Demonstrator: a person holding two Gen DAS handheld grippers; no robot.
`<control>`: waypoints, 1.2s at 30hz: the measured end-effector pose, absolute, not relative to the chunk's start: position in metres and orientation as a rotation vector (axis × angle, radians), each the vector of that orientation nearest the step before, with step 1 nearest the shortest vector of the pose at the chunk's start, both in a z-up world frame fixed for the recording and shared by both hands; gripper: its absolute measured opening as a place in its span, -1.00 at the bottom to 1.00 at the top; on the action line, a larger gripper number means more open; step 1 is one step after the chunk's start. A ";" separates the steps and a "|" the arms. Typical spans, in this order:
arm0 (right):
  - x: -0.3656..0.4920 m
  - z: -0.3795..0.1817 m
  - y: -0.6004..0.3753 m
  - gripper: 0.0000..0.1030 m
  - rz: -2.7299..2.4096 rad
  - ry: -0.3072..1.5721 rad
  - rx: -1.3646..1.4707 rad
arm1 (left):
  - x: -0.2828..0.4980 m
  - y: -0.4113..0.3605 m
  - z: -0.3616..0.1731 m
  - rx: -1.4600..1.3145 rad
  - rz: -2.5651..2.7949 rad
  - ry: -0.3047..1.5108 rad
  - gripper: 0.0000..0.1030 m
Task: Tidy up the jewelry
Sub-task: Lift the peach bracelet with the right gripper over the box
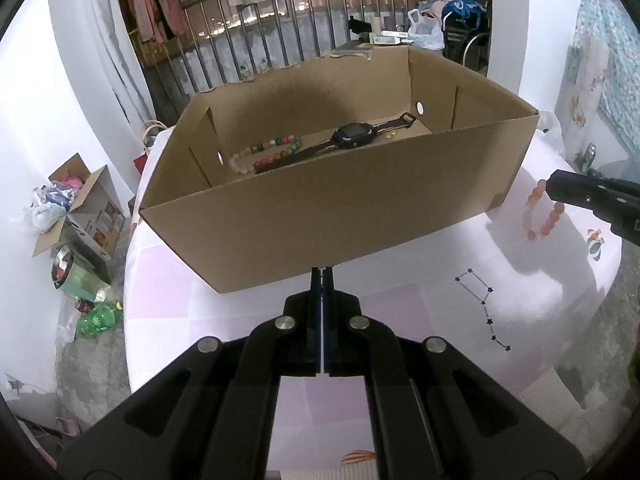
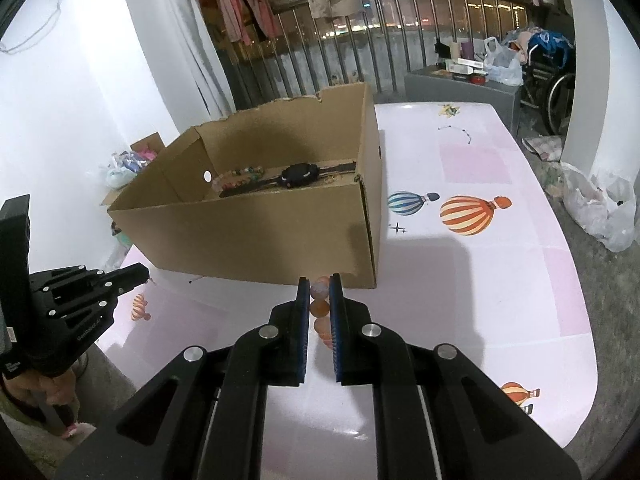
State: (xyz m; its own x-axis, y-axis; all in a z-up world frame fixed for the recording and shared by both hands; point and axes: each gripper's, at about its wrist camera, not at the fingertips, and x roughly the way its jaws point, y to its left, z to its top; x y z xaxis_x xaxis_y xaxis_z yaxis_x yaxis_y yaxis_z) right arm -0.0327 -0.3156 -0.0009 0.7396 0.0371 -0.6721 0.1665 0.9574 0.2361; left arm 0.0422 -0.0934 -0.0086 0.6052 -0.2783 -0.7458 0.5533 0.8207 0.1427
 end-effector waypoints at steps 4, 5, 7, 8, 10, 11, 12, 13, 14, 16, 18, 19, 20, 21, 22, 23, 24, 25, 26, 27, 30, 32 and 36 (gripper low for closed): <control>-0.040 0.008 -0.314 -0.81 -0.069 0.714 0.288 | 0.037 -0.090 -0.002 0.372 -0.497 0.763 -1.00; -0.041 0.010 -0.313 -0.81 -0.070 0.709 0.286 | 0.036 -0.089 0.001 0.367 -0.498 0.755 -1.00; -0.045 0.017 -0.313 -0.81 -0.068 0.694 0.284 | 0.033 -0.085 0.010 0.352 -0.504 0.738 -1.00; -0.048 0.024 -0.313 -0.81 -0.066 0.680 0.284 | 0.032 -0.081 0.017 0.340 -0.511 0.726 -1.00; -0.053 0.037 -0.312 -0.81 -0.067 0.653 0.273 | 0.029 -0.073 0.033 0.319 -0.521 0.692 -1.00; -0.054 0.043 -0.311 -0.81 -0.066 0.641 0.269 | 0.028 -0.070 0.040 0.309 -0.529 0.678 -1.00; -0.056 0.050 -0.311 -0.81 -0.063 0.628 0.268 | 0.028 -0.065 0.047 0.297 -0.538 0.664 -1.00; -0.057 0.060 -0.311 -0.81 -0.059 0.609 0.265 | 0.029 -0.060 0.058 0.280 -0.550 0.646 -1.00; -0.057 0.066 -0.310 -0.81 -0.056 0.597 0.261 | 0.030 -0.058 0.064 0.271 -0.557 0.639 -1.00; -0.056 0.079 -0.309 -0.81 -0.046 0.572 0.250 | 0.037 -0.052 0.081 0.250 -0.570 0.614 -1.00; -0.051 0.094 -0.309 -0.81 -0.033 0.540 0.232 | 0.046 -0.049 0.093 0.238 -0.575 0.595 -1.00; -0.048 0.101 -0.308 -0.81 -0.026 0.525 0.222 | 0.054 -0.047 0.100 0.224 -0.581 0.590 -1.00; -0.043 0.109 -0.309 -0.81 -0.017 0.508 0.213 | 0.061 -0.047 0.104 0.214 -0.586 0.589 -1.00; -0.039 0.114 -0.309 -0.81 -0.007 0.498 0.209 | 0.067 -0.048 0.108 0.204 -0.591 0.592 -1.00; -0.033 0.119 -0.311 -0.81 0.005 0.491 0.211 | 0.078 -0.048 0.111 0.191 -0.597 0.599 -1.00; -0.024 0.123 -0.315 -0.81 0.022 0.490 0.222 | 0.088 -0.050 0.113 0.182 -0.602 0.606 -1.00; -0.016 0.125 -0.318 -0.81 0.037 0.494 0.230 | 0.093 -0.052 0.114 0.178 -0.606 0.610 -1.00; -0.005 0.126 -0.323 -0.81 0.058 0.505 0.243 | 0.103 -0.055 0.113 0.173 -0.615 0.622 -1.00; 0.004 0.126 -0.326 -0.81 0.074 0.520 0.253 | 0.111 -0.057 0.110 0.168 -0.621 0.637 -1.00; 0.014 0.124 -0.330 -0.81 0.092 0.542 0.266 | 0.120 -0.061 0.107 0.162 -0.631 0.656 -1.00; 0.046 0.113 -0.344 -0.81 0.140 0.619 0.309 | 0.145 -0.075 0.093 0.147 -0.658 0.729 -1.00; 0.067 0.100 -0.351 -0.81 0.149 0.679 0.335 | 0.160 -0.086 0.077 0.145 -0.676 0.782 -1.00; 0.097 0.074 -0.356 -0.81 0.153 0.776 0.333 | 0.182 -0.109 0.048 0.162 -0.696 0.870 -1.00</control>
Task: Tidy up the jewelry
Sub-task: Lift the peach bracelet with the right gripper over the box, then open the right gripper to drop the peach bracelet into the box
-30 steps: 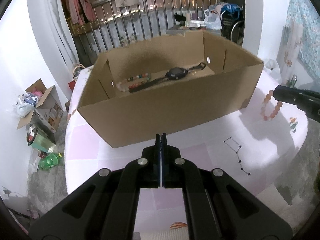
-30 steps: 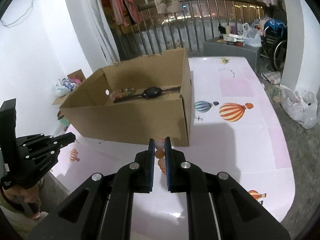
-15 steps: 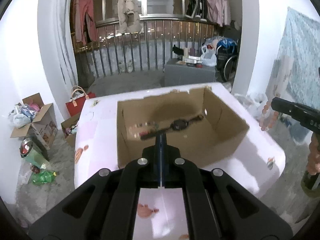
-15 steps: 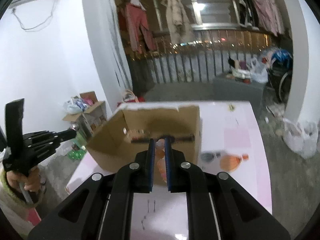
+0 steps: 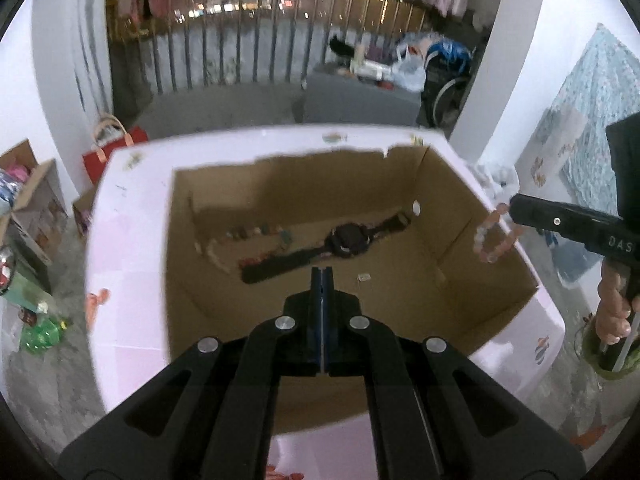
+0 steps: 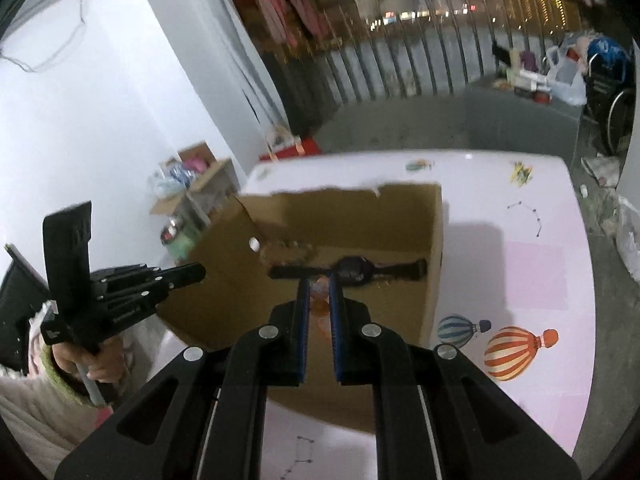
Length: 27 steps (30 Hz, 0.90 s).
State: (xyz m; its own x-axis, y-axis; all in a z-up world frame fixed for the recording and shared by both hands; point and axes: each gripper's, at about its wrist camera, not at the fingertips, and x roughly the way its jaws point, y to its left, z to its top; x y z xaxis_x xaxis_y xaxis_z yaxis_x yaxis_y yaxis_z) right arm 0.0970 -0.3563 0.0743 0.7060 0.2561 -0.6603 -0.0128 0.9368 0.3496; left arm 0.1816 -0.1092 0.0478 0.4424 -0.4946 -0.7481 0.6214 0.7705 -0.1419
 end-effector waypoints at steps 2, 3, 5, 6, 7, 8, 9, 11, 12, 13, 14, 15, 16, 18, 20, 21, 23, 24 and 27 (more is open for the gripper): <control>0.107 0.065 -0.355 -0.81 0.150 0.809 0.313 | 0.189 -0.119 0.035 0.163 -0.709 0.906 -1.00; 0.111 0.062 -0.355 -0.81 0.145 0.820 0.300 | 0.192 -0.126 0.030 0.163 -0.715 0.922 -1.00; 0.119 0.057 -0.352 -0.80 0.138 0.844 0.269 | 0.196 -0.134 0.024 0.163 -0.730 0.937 -1.00; 0.124 0.054 -0.350 -0.80 0.133 0.858 0.244 | 0.198 -0.138 0.021 0.163 -0.739 0.946 -1.00; 0.127 0.052 -0.349 -0.80 0.127 0.869 0.226 | 0.199 -0.144 0.016 0.163 -0.755 0.964 -1.00; 0.133 0.047 -0.344 -0.79 0.124 0.903 0.191 | 0.200 -0.148 0.012 0.157 -0.772 0.982 -1.00; 0.134 0.044 -0.341 -0.79 0.116 0.921 0.173 | 0.200 -0.150 0.010 0.152 -0.779 0.990 -0.96; 0.135 0.041 -0.340 -0.75 0.102 0.939 0.159 | 0.198 -0.153 0.005 0.146 -0.793 1.006 -0.69; 0.135 0.040 -0.341 -0.70 0.104 0.937 0.162 | 0.198 -0.152 0.005 0.140 -0.793 1.003 -0.55; 0.133 0.040 -0.341 -0.56 0.108 0.929 0.172 | 0.197 -0.149 0.006 0.127 -0.793 0.993 -0.54; 0.130 0.042 -0.344 -0.53 0.107 0.914 0.186 | 0.197 -0.146 0.008 0.117 -0.793 0.988 -0.54; 0.126 0.045 -0.346 -0.53 0.105 0.897 0.199 | 0.197 -0.143 0.010 0.105 -0.795 0.984 -0.53; 0.123 0.047 -0.349 -0.53 0.102 0.881 0.210 | 0.197 -0.138 0.014 0.092 -0.794 0.975 -0.53; 0.118 0.053 -0.355 -0.52 0.092 0.857 0.230 | 0.196 -0.130 0.021 0.079 -0.787 0.951 -0.51; 0.110 0.059 -0.364 -0.50 0.069 0.826 0.259 | 0.194 -0.118 0.033 0.062 -0.771 0.910 -0.44; 0.106 0.062 -0.368 -0.48 0.059 0.812 0.272 | 0.192 -0.113 0.039 0.053 -0.760 0.890 -0.38; 0.096 0.067 -0.377 -0.40 0.027 0.784 0.308 | 0.188 -0.097 0.053 0.032 -0.733 0.840 -0.24; 0.091 0.068 -0.381 -0.35 0.017 0.775 0.326 | 0.186 -0.090 0.058 0.026 -0.714 0.820 -0.10; 0.081 0.064 -0.390 -0.17 -0.008 0.770 0.387 | 0.182 -0.066 0.069 0.011 -0.634 0.776 0.26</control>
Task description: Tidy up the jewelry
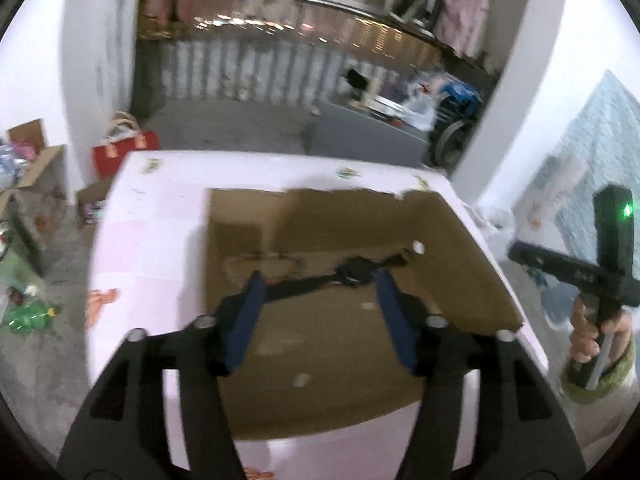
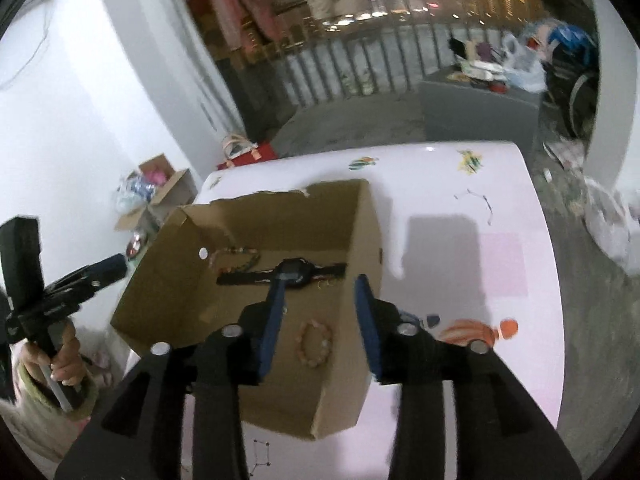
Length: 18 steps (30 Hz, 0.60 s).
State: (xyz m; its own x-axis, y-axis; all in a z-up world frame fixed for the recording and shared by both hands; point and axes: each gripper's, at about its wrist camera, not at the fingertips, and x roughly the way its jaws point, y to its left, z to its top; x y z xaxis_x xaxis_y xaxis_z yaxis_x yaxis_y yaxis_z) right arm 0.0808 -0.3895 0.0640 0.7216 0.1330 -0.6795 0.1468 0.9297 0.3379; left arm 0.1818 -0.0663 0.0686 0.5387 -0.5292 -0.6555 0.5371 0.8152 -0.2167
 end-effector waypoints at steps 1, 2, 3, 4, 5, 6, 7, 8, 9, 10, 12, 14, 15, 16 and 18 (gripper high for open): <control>0.079 0.059 -0.392 -0.17 -0.003 0.782 0.421 | 0.182 -0.058 0.068 0.010 -0.594 0.775 0.37; 0.078 0.054 -0.394 -0.15 -0.002 0.794 0.454 | 0.183 -0.050 0.064 0.003 -0.555 0.784 0.40; 0.078 0.049 -0.394 -0.13 -0.003 0.803 0.477 | 0.184 -0.046 0.061 -0.006 -0.538 0.794 0.44; 0.078 0.042 -0.396 -0.12 -0.001 0.820 0.509 | 0.187 -0.039 0.054 -0.026 -0.508 0.820 0.48; 0.079 0.037 -0.395 -0.12 0.001 0.834 0.530 | 0.188 -0.034 0.049 -0.041 -0.486 0.844 0.49; 0.079 0.032 -0.395 -0.11 0.003 0.851 0.553 | 0.191 -0.030 0.040 -0.057 -0.466 0.876 0.51; 0.080 0.027 -0.394 -0.11 0.009 0.869 0.571 | 0.192 -0.028 0.035 -0.062 -0.458 0.893 0.52; 0.081 0.021 -0.393 -0.11 0.014 0.889 0.582 | 0.193 -0.028 0.028 -0.062 -0.451 0.909 0.53; 0.082 0.016 -0.390 -0.10 0.009 0.909 0.590 | 0.194 -0.028 0.021 -0.059 -0.446 0.926 0.53; 0.083 0.010 -0.389 -0.10 -0.001 0.936 0.594 | 0.194 -0.029 0.015 -0.061 -0.447 0.940 0.53; 0.084 0.001 -0.387 -0.10 -0.006 0.977 0.600 | 0.197 -0.031 0.003 -0.081 -0.457 0.985 0.53; 0.087 -0.006 -0.384 -0.08 -0.004 1.018 0.609 | 0.200 -0.033 -0.006 -0.106 -0.479 1.018 0.53; 0.089 -0.008 -0.381 -0.07 -0.003 1.032 0.601 | 0.199 -0.034 -0.009 -0.115 -0.493 1.031 0.53; 0.090 -0.009 -0.379 -0.05 -0.009 1.038 0.584 | 0.199 -0.036 -0.013 -0.123 -0.511 1.047 0.53; 0.092 -0.006 -0.373 -0.02 -0.017 1.056 0.535 | 0.198 -0.041 -0.018 -0.120 -0.528 1.068 0.53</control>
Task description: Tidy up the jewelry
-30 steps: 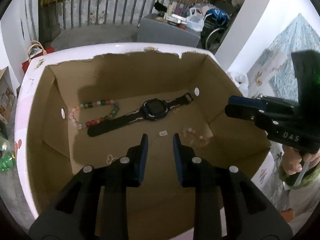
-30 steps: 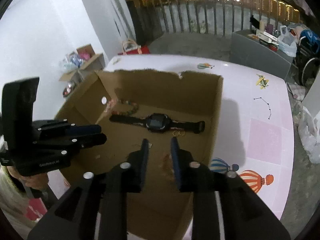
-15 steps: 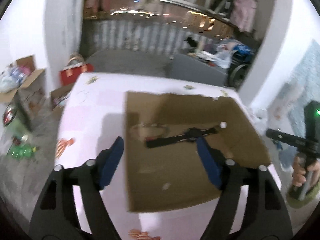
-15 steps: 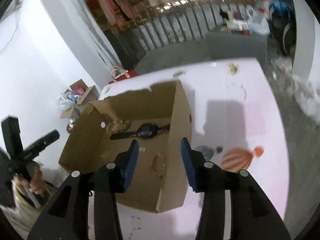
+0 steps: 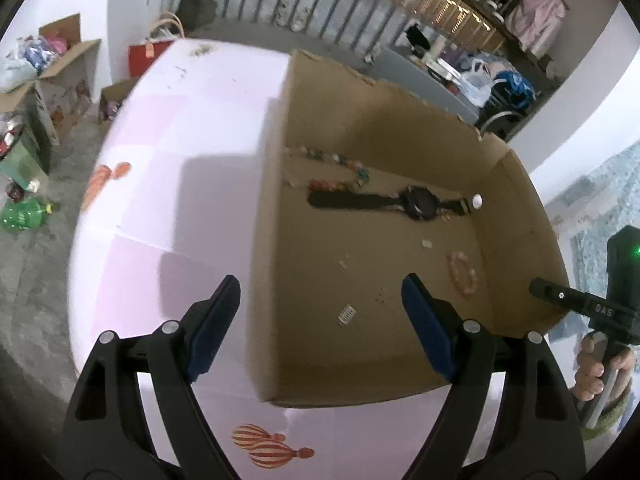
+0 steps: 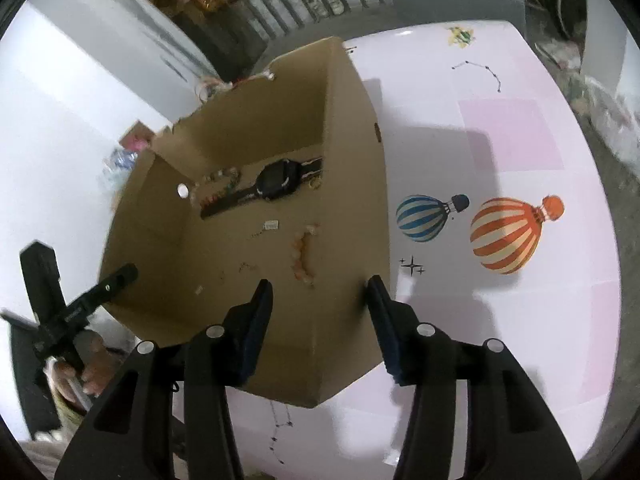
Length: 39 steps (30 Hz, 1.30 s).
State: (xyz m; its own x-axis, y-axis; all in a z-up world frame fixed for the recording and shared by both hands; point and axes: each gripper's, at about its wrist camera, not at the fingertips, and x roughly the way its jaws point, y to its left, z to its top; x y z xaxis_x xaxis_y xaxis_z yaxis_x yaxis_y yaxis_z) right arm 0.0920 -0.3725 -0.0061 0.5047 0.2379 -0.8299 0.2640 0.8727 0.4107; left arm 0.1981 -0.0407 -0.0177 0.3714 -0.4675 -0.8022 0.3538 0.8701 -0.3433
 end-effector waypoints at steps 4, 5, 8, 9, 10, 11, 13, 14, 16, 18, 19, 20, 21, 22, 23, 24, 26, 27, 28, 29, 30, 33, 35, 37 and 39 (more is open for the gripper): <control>0.097 -0.005 -0.364 -0.02 -0.023 1.086 0.464 | 0.195 -0.049 -0.020 -0.102 -0.524 1.067 0.56; 0.097 -0.004 -0.364 -0.02 -0.024 1.093 0.459 | 0.194 -0.049 -0.020 -0.103 -0.518 1.066 0.56; 0.100 -0.002 -0.364 -0.02 -0.032 1.117 0.457 | 0.193 -0.051 -0.020 -0.096 -0.507 1.067 0.56; 0.100 -0.002 -0.364 -0.02 -0.034 1.125 0.452 | 0.194 -0.051 -0.019 -0.096 -0.506 1.069 0.56; 0.100 -0.001 -0.365 -0.02 -0.035 1.132 0.448 | 0.195 -0.051 -0.019 -0.095 -0.505 1.074 0.56; 0.101 0.000 -0.364 -0.02 -0.035 1.141 0.440 | 0.195 -0.051 -0.018 -0.095 -0.503 1.080 0.56; 0.102 0.001 -0.362 -0.02 -0.035 1.154 0.421 | 0.198 -0.052 -0.016 -0.098 -0.499 1.090 0.56; 0.103 0.002 -0.362 -0.02 -0.035 1.161 0.413 | 0.199 -0.053 -0.015 -0.097 -0.497 1.094 0.56; 0.104 0.003 -0.361 -0.02 -0.039 1.174 0.399 | 0.200 -0.053 -0.015 -0.095 -0.494 1.094 0.56; 0.105 0.004 -0.360 -0.02 -0.042 1.182 0.390 | 0.200 -0.053 -0.015 -0.091 -0.489 1.091 0.56; 0.106 0.004 -0.360 -0.02 -0.045 1.184 0.389 | 0.199 -0.053 -0.014 -0.090 -0.483 1.087 0.56; 0.106 0.004 -0.360 -0.02 -0.038 1.187 0.393 | 0.199 -0.054 -0.013 -0.084 -0.472 1.080 0.56; 0.106 0.005 -0.360 -0.02 -0.027 1.189 0.402 | 0.199 -0.054 -0.012 -0.074 -0.458 1.071 0.56; 0.105 0.006 -0.359 -0.02 -0.018 1.187 0.407 | 0.200 -0.053 -0.010 -0.071 -0.448 1.063 0.56; 0.105 0.007 -0.358 -0.02 -0.015 1.183 0.402 | 0.200 -0.053 -0.008 -0.076 -0.447 1.061 0.56; 0.103 0.008 -0.357 -0.02 -0.018 1.178 0.404 | 0.200 -0.052 -0.006 -0.083 -0.448 1.061 0.56; 0.101 0.007 -0.360 -0.02 -0.018 1.171 0.418 | 0.199 -0.052 -0.005 -0.086 -0.451 1.064 0.56; 0.100 0.007 -0.360 -0.02 -0.018 1.169 0.421 | 0.198 -0.051 -0.005 -0.085 -0.452 1.065 0.56; 0.098 0.007 -0.361 -0.02 -0.019 1.166 0.426 | 0.195 -0.051 -0.005 -0.079 -0.454 1.066 0.56; 0.095 0.007 -0.361 -0.02 -0.019 1.163 0.430 | 0.193 -0.051 -0.005 -0.074 -0.454 1.067 0.56; 0.093 0.007 -0.361 -0.02 -0.018 1.161 0.431 | 0.191 -0.051 -0.005 -0.067 -0.456 1.066 0.56; 0.085 0.007 -0.362 -0.02 -0.017 1.157 0.445 | 0.181 -0.049 -0.004 -0.066 -0.461 1.068 0.56; 0.078 0.007 -0.361 -0.02 -0.017 1.154 0.448 | 0.175 -0.047 -0.003 -0.070 -0.465 1.067 0.56; 0.072 0.007 -0.359 -0.02 -0.018 1.153 0.451 | 0.169 -0.044 -0.003 -0.074 -0.472 1.065 0.56; 0.064 0.008 -0.357 -0.02 -0.018 1.152 0.447 | 0.164 -0.042 -0.002 -0.079 -0.475 1.062 0.56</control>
State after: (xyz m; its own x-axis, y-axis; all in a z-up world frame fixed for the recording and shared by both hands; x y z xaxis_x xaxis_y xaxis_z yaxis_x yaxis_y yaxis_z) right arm 0.0644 -0.3571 0.0080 0.4166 0.2127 -0.8839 0.2395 0.9122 0.3324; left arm 0.1635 -0.0421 -0.0024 0.3967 -0.4116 -0.8205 0.3371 0.8967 -0.2869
